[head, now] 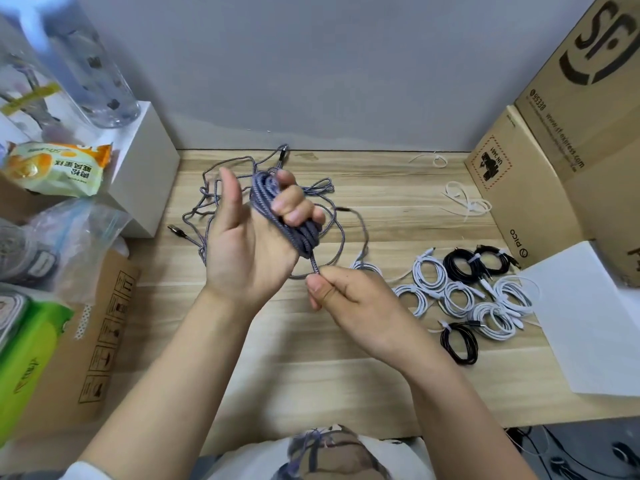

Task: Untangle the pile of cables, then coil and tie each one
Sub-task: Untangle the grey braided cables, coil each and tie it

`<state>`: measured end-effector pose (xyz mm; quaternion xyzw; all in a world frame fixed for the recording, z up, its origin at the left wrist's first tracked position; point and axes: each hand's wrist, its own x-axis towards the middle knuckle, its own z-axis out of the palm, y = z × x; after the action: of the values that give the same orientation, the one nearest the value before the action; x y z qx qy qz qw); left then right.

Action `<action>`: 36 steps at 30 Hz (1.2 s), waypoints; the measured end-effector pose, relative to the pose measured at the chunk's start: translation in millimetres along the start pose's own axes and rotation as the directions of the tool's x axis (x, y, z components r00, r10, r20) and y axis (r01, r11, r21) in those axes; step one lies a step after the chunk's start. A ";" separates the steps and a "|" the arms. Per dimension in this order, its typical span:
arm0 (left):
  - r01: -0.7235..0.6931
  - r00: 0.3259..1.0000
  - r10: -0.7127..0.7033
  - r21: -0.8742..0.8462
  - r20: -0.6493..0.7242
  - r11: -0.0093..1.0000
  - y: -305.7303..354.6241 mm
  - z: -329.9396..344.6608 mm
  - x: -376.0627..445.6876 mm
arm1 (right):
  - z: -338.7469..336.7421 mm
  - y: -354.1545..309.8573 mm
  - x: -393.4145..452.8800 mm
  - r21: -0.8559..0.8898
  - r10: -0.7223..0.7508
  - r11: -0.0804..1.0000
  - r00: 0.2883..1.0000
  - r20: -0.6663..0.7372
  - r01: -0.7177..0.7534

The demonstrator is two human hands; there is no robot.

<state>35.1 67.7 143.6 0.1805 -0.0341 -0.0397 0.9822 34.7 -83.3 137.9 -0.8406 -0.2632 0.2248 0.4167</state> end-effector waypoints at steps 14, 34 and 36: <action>0.215 0.961 -0.213 0.963 -0.178 0.163 -12.0 9.7 -11.2 | -18.4 -13.9 -7.0 -0.214 -0.169 0.972 0.924 -0.344 0.098; 0.358 0.825 -0.286 -0.061 0.488 0.932 8.5 39.0 -15.2 | -22.3 3.3 -3.9 0.045 -0.079 0.993 0.885 -0.459 0.112; 0.233 0.914 -0.176 -0.119 0.367 0.965 8.7 47.7 -14.0 | -17.9 3.3 -4.9 0.009 -0.051 0.998 0.926 -0.374 0.058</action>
<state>17.8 60.4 190.4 0.0936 -0.1875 -0.1768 0.9617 42.5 -98.5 145.9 -0.8563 -0.2001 0.0517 0.4734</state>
